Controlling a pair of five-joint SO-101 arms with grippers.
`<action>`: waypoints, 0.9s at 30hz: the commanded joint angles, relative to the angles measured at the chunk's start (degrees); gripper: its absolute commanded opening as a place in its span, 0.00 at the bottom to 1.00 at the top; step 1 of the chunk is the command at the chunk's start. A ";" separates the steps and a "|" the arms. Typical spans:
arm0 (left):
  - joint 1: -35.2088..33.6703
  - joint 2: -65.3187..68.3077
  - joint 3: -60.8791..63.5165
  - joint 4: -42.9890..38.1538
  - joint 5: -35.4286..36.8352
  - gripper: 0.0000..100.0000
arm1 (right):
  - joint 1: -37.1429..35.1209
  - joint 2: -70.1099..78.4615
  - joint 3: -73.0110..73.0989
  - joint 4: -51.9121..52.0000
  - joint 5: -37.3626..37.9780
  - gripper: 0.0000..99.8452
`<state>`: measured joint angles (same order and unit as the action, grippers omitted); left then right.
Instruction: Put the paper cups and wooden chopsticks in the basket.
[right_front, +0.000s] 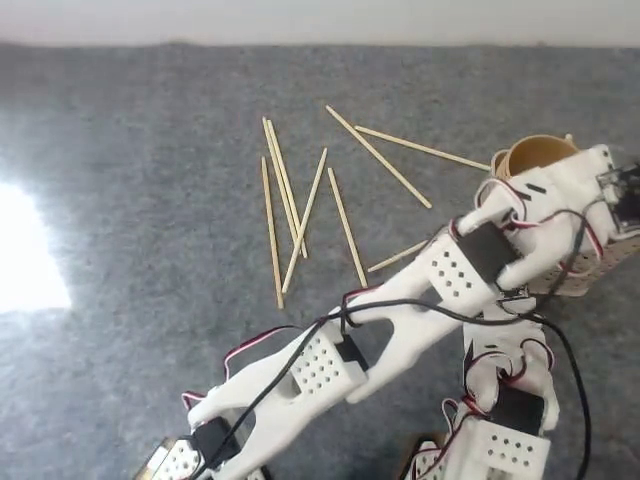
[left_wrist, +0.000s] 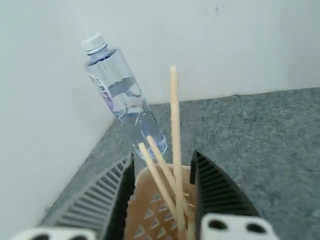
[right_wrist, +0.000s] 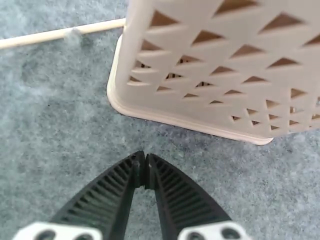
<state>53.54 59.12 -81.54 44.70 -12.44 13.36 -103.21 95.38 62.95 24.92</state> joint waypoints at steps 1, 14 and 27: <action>-2.29 -3.43 -8.22 -0.18 -0.70 0.18 | -0.66 -0.57 0.97 -0.40 0.70 0.01; -9.05 -22.42 -14.55 28.66 -3.52 0.18 | -0.92 -0.57 0.97 -0.57 0.70 0.01; -24.35 -39.65 -14.29 55.91 -3.08 0.18 | -0.92 -0.57 0.97 -0.66 0.70 0.01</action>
<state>33.14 23.87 -94.29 98.59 -15.87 12.84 -103.21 95.38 62.95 24.92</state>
